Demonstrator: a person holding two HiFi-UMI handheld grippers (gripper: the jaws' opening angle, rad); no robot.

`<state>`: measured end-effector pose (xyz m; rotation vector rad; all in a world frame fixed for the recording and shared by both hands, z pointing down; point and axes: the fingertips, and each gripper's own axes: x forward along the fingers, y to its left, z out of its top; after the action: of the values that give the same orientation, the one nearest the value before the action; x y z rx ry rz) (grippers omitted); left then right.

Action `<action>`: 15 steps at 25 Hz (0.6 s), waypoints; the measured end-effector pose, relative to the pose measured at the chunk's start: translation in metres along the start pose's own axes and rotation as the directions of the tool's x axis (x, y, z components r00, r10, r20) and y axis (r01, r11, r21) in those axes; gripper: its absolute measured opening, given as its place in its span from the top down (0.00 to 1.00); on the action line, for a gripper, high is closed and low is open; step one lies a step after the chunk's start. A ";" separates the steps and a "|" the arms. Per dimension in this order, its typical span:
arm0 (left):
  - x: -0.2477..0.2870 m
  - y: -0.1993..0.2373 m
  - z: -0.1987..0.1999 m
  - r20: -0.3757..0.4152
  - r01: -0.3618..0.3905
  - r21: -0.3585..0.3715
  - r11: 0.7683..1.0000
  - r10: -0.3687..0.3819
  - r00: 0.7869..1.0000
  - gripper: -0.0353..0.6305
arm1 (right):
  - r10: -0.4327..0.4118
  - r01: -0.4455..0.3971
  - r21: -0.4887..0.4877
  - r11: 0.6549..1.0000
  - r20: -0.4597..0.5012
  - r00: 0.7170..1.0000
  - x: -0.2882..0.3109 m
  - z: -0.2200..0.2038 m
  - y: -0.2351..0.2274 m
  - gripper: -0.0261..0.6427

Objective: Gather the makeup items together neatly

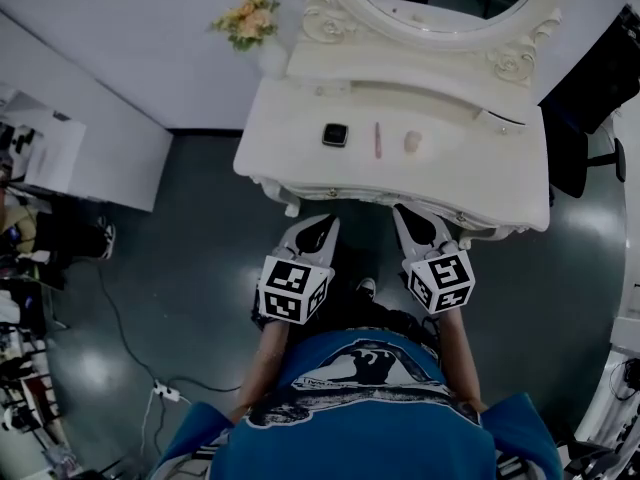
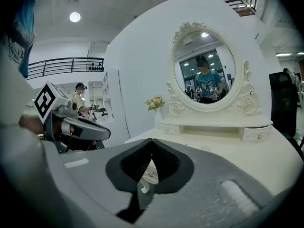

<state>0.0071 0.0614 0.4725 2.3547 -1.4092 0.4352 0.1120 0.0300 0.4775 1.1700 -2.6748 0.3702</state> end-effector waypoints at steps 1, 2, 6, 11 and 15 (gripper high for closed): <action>-0.003 -0.002 -0.003 0.000 -0.001 -0.002 1.000 0.001 1.000 0.92 | 0.006 -0.006 -0.003 1.000 0.001 1.000 -0.002 -0.001 0.004 0.96; -0.006 -0.005 -0.006 0.000 -0.002 -0.003 1.000 0.002 1.000 0.92 | 0.013 -0.013 -0.008 1.000 0.002 1.000 -0.004 -0.003 0.008 0.96; -0.017 -0.011 -0.014 0.001 -0.008 -0.007 1.000 0.008 1.000 0.92 | 0.038 -0.038 -0.042 0.998 -0.009 0.999 -0.011 -0.006 0.023 0.96; -0.030 -0.016 -0.022 0.001 -0.012 -0.006 1.000 0.012 1.000 0.92 | 0.068 -0.073 -0.101 0.992 -0.048 0.996 -0.019 -0.014 0.043 0.96; -0.037 -0.019 -0.024 0.010 -0.014 -0.009 1.000 0.014 1.000 0.92 | 0.082 -0.090 -0.138 0.986 -0.064 0.995 -0.022 -0.017 0.054 0.96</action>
<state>0.0058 0.1093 0.4748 2.3441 -1.4303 0.4210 0.0883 0.0859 0.4794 0.9908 -2.6588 0.2212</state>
